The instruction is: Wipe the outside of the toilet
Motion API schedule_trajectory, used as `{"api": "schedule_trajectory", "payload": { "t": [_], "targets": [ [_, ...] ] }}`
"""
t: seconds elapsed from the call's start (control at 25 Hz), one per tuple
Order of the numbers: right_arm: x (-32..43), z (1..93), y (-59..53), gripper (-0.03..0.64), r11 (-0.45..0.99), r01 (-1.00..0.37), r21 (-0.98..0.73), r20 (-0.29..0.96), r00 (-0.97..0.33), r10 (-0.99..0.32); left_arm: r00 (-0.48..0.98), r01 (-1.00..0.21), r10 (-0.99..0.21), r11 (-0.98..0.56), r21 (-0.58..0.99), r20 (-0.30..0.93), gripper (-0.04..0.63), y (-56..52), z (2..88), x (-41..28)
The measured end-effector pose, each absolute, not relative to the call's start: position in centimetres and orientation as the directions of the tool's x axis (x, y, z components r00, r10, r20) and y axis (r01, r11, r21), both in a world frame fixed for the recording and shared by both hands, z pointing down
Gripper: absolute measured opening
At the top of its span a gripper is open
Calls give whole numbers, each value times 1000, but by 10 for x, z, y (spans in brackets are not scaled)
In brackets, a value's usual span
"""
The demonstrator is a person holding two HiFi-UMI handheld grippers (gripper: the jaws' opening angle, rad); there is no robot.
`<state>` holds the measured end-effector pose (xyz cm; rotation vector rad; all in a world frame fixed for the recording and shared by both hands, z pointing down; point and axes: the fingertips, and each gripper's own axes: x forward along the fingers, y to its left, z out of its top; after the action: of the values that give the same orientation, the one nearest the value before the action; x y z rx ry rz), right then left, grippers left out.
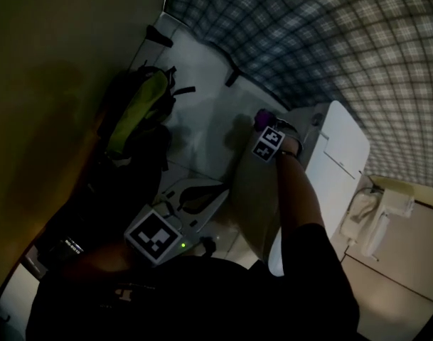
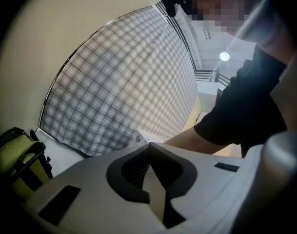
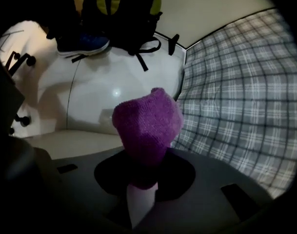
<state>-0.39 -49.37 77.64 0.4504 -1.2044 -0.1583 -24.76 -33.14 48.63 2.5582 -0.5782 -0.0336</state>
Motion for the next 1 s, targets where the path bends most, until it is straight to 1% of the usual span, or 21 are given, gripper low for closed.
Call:
{"api": "schedule_trajectory", "payload": {
  "t": [0.08,0.12,0.24,0.28,0.32,0.4,0.48,0.6,0.68,1.0],
  "targets": [
    [0,784,-488,87,916,-85,393,858,391,-332,905,-402,-414,-765,503,93,-5,-333,488,-251],
    [2,789,-482,87,926,-88,366,859,414,-300,904,-405,-418,-763,504,94,-5,-334,489,-253],
    [14,804,-446,87,954,-179,239,850,513,-117,895,-421,-435,-755,502,97,-5,-337,492,-259],
    [18,807,-431,89,961,-195,199,833,551,-60,892,-426,-441,-752,503,97,-5,-339,493,-260],
    [21,808,-418,87,969,-183,167,808,589,-28,890,-431,-446,-748,505,98,-5,-340,493,-260],
    [24,806,-394,87,984,-129,125,756,654,-10,887,-435,-452,-743,508,98,-5,-340,492,-261],
    [21,808,-366,87,989,-117,95,729,685,11,887,-435,-452,-745,506,98,-5,-339,491,-261],
    [24,846,-313,87,987,-158,15,734,672,96,892,-428,-441,-760,489,96,-5,-336,488,-255],
    [27,869,-295,87,984,-175,-13,746,654,127,895,-425,-436,-769,478,95,-5,-334,486,-251],
    [3,849,-303,89,982,-187,33,773,627,93,896,-427,-433,-775,466,100,-5,-330,487,-247]
  ]
}}
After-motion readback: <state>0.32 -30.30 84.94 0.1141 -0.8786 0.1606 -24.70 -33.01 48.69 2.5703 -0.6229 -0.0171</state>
